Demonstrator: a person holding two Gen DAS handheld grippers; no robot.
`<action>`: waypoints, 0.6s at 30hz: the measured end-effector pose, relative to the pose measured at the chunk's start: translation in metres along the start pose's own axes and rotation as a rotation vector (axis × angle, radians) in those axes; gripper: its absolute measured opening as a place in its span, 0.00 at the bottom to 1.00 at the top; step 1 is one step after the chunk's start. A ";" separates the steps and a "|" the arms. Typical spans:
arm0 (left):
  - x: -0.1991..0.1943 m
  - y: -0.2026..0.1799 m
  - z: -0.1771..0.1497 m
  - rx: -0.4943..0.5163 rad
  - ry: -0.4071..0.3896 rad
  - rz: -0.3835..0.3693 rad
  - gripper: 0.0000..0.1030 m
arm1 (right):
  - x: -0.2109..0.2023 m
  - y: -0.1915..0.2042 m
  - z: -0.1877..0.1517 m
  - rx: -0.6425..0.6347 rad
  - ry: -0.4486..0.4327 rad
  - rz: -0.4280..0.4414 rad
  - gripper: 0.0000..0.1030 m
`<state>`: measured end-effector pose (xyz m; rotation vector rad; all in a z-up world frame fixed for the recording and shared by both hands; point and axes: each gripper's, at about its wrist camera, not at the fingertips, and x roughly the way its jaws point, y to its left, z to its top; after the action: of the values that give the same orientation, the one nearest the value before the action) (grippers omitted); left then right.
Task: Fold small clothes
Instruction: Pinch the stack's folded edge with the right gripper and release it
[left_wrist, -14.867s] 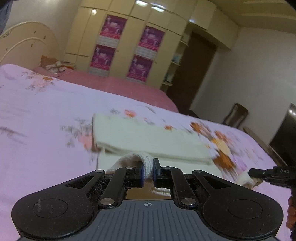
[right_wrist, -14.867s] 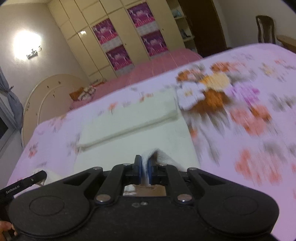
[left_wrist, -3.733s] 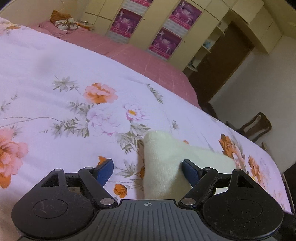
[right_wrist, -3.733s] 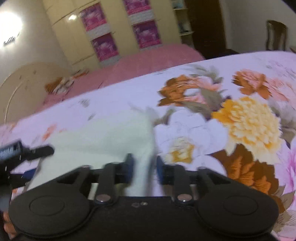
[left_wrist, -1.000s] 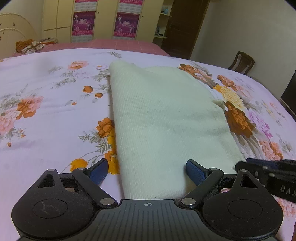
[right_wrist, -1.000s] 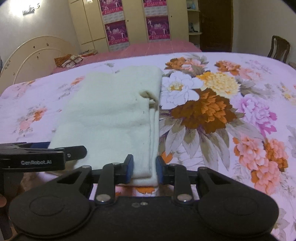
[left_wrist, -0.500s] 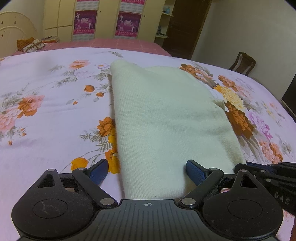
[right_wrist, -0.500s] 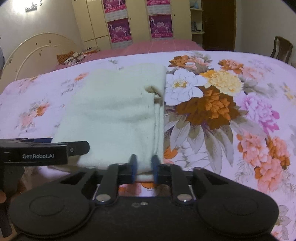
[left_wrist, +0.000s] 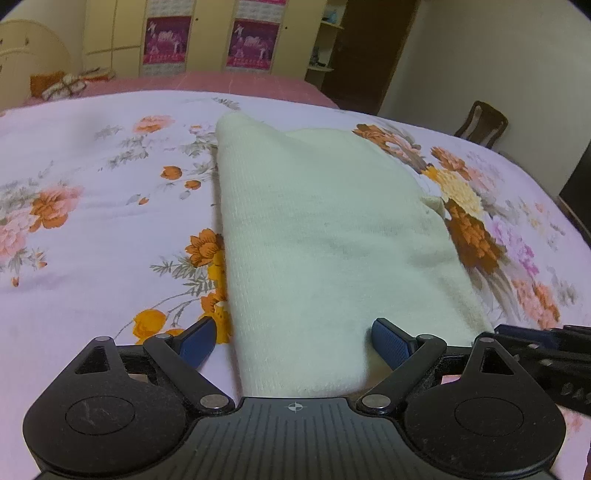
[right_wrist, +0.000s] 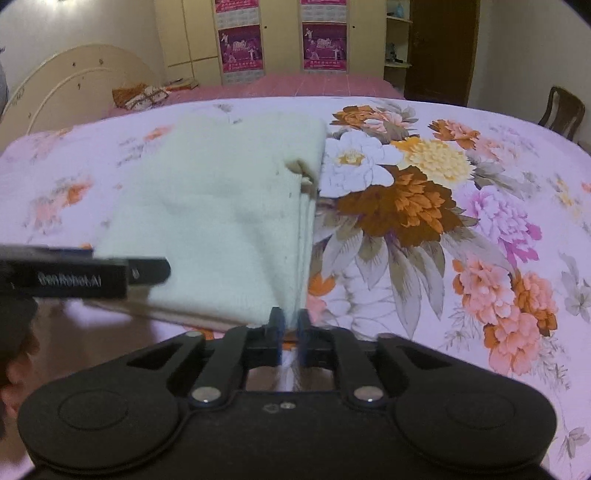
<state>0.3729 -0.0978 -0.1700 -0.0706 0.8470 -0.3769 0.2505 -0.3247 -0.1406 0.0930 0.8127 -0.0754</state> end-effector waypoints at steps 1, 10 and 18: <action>-0.001 0.001 0.001 -0.007 0.001 0.001 0.87 | -0.003 -0.003 0.003 0.024 -0.009 0.014 0.29; -0.003 0.005 0.017 -0.042 -0.016 -0.005 0.87 | 0.004 -0.024 0.038 0.190 -0.050 0.107 0.54; 0.019 0.032 0.045 -0.158 -0.008 -0.004 0.87 | 0.039 -0.026 0.068 0.229 -0.030 0.154 0.60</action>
<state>0.4271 -0.0787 -0.1599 -0.2206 0.8674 -0.3124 0.3235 -0.3589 -0.1241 0.3696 0.7619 -0.0244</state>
